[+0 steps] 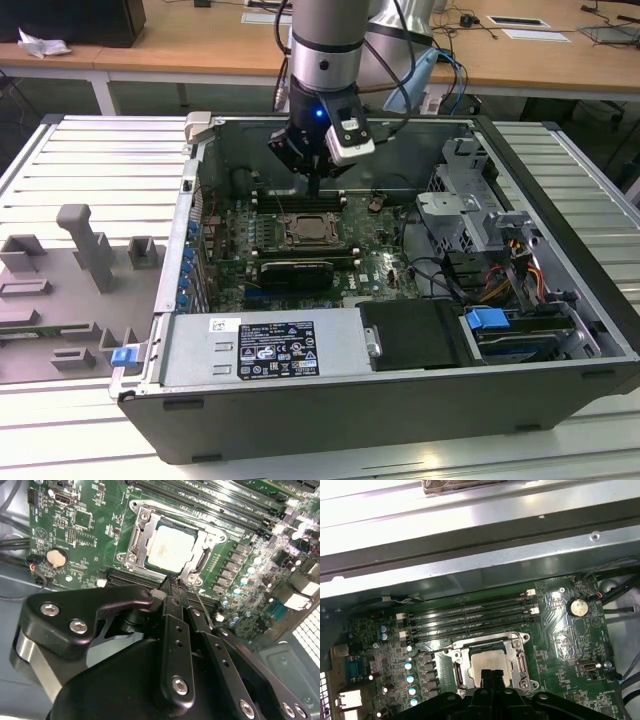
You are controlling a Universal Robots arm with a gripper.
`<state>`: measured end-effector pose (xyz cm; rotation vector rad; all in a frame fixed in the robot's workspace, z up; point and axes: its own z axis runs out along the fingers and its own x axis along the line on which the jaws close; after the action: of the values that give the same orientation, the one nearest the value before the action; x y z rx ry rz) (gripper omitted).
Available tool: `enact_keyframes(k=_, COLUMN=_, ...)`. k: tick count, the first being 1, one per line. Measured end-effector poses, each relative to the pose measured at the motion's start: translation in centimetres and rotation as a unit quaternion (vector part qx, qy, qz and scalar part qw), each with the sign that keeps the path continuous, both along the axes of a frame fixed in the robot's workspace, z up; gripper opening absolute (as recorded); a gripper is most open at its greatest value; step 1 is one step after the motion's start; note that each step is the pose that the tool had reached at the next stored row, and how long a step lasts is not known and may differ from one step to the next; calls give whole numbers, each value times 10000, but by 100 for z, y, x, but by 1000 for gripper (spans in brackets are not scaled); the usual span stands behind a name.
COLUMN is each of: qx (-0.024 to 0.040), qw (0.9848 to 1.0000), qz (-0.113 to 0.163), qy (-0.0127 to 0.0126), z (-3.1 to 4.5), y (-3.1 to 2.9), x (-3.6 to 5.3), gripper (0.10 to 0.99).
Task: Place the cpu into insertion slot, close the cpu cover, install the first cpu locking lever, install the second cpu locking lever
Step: 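Install the first cpu locking lever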
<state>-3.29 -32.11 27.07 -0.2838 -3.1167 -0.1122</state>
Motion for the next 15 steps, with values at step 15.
enact_keyframes(k=15, qx=36, qw=9998, qz=217, qy=-5, z=-16, y=-5, x=-395, gripper=106)
